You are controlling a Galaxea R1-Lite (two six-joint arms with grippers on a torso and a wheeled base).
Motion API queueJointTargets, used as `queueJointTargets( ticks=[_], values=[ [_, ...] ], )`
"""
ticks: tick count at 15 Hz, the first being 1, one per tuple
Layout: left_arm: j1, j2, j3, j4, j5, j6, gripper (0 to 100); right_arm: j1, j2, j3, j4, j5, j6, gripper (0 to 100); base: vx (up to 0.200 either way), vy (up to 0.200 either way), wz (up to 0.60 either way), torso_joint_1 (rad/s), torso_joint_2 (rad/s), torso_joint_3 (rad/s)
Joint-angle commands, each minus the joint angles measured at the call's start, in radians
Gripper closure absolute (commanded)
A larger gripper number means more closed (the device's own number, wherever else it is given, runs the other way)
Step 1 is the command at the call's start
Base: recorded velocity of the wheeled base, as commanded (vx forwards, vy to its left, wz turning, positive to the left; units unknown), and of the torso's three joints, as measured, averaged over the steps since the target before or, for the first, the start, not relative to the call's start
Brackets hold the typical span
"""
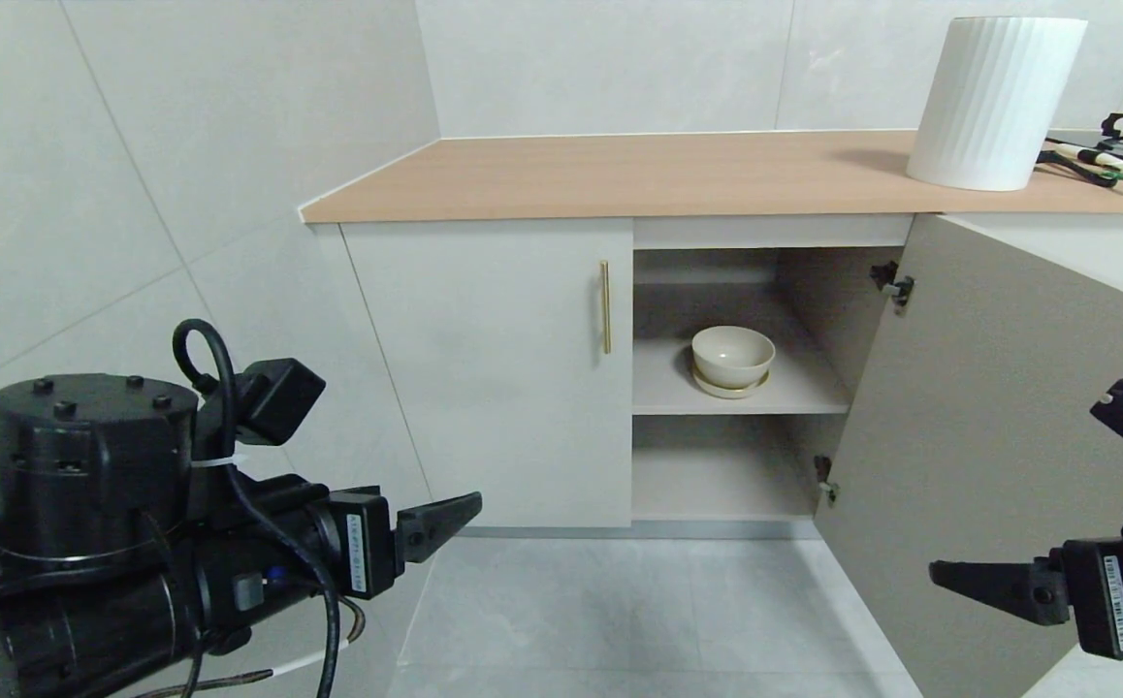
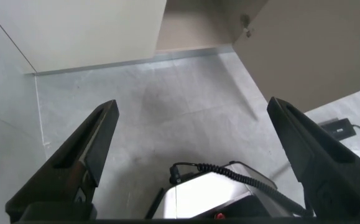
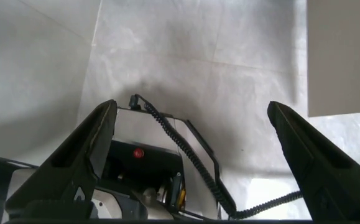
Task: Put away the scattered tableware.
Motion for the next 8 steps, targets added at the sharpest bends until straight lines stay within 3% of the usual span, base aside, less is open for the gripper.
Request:
queueJointTargets(
  ticks=[1, 2, 8],
  values=[
    [0.000, 0.006, -0.001, -0.001, 0.003, 0.000, 0, 0.000, -0.025, -0.004, 0.004, -0.002, 0.000, 0, 0.000, 0.000, 0.00, 0.000, 0.00, 0.000],
    [0.000, 0.006, -0.001, 0.001, 0.003, 0.000, 0, -0.003, -0.028, -0.006, 0.013, -0.002, 0.000, 0, 0.000, 0.000, 0.00, 0.000, 0.00, 0.000],
    [0.000, 0.008, -0.004, 0.004, 0.004, 0.002, 0, -0.039, -0.025, -0.027, 0.088, -0.006, -0.017, 0, 0.000, -0.200, 0.00, 0.003, 0.00, 0.004]
  ],
)
